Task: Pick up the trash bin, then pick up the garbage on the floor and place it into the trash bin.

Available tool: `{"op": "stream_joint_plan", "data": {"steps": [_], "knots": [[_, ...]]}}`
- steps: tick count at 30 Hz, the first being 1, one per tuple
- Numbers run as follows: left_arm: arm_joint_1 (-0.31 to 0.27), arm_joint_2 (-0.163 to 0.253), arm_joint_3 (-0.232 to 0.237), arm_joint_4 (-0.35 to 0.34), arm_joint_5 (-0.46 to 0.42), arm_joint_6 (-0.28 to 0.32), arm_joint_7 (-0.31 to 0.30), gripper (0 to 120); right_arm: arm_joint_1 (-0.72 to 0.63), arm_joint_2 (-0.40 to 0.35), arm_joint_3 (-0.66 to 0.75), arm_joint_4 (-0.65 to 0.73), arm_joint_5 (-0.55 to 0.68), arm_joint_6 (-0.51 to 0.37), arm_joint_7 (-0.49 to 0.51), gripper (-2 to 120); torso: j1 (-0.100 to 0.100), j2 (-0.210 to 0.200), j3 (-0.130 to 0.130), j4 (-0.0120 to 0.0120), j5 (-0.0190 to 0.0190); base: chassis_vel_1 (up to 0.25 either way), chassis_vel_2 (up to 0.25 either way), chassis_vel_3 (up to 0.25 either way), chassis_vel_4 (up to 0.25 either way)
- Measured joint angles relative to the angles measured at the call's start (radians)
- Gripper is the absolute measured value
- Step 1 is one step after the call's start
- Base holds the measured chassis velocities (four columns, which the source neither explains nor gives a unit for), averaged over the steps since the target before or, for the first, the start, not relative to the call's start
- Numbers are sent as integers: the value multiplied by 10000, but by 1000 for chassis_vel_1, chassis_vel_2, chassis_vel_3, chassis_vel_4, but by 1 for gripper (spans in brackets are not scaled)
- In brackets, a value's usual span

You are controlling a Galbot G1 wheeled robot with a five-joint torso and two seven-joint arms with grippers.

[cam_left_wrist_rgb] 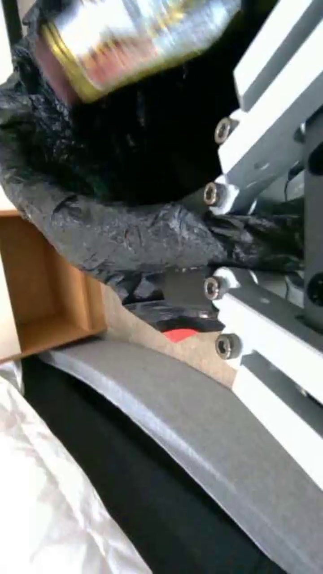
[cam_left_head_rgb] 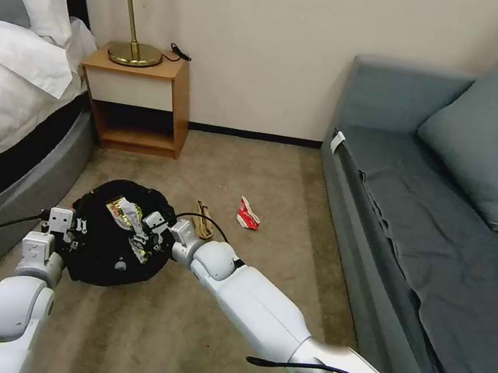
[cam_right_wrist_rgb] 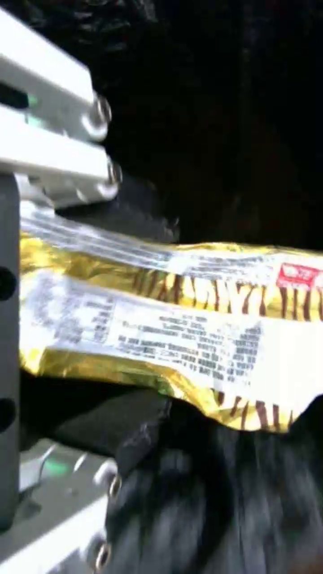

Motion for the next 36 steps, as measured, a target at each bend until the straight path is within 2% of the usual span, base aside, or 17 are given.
{"op": "stream_joint_plan", "data": {"steps": [4,5,6,9,16,25,32,36], "knots": [[90,49,-130,41,210,1,-74,4,-200,-257,231,510,-12,-57,156,83,0,1,-1,1,1,0,0,0,0],[90,49,-130,41,210,1,-74,4,-200,-257,231,510,-12,-57,156,83,0,1,-1,1,1,0,0,0,0],[107,56,-151,64,221,0,-91,4,-263,-339,272,670,-4,-64,204,90,0,0,0,1,1,0,0,0,0],[140,22,-147,42,162,4,-104,4,-389,-472,270,943,46,-124,300,99,0,0,0,1,1,0,0,0,0],[227,-91,-131,-241,49,146,-194,4,-556,-590,205,1452,260,-345,798,100,0,1,0,2,1,0,0,0,0],[348,19,-417,-395,-121,228,-377,4,-495,-1421,407,2459,1039,-1029,1610,100,0,1,0,1,2,0,0,0,0],[332,34,-710,-368,-58,122,-617,4,-755,-2102,1159,2880,1303,-1345,1857,100,0,1,0,0,3,0,0,0,0],[393,-43,-821,-395,3,117,-668,4,-1188,-2366,1901,2857,1526,-1612,2342,100,0,1,0,0,2,0,0,0,0]]}}
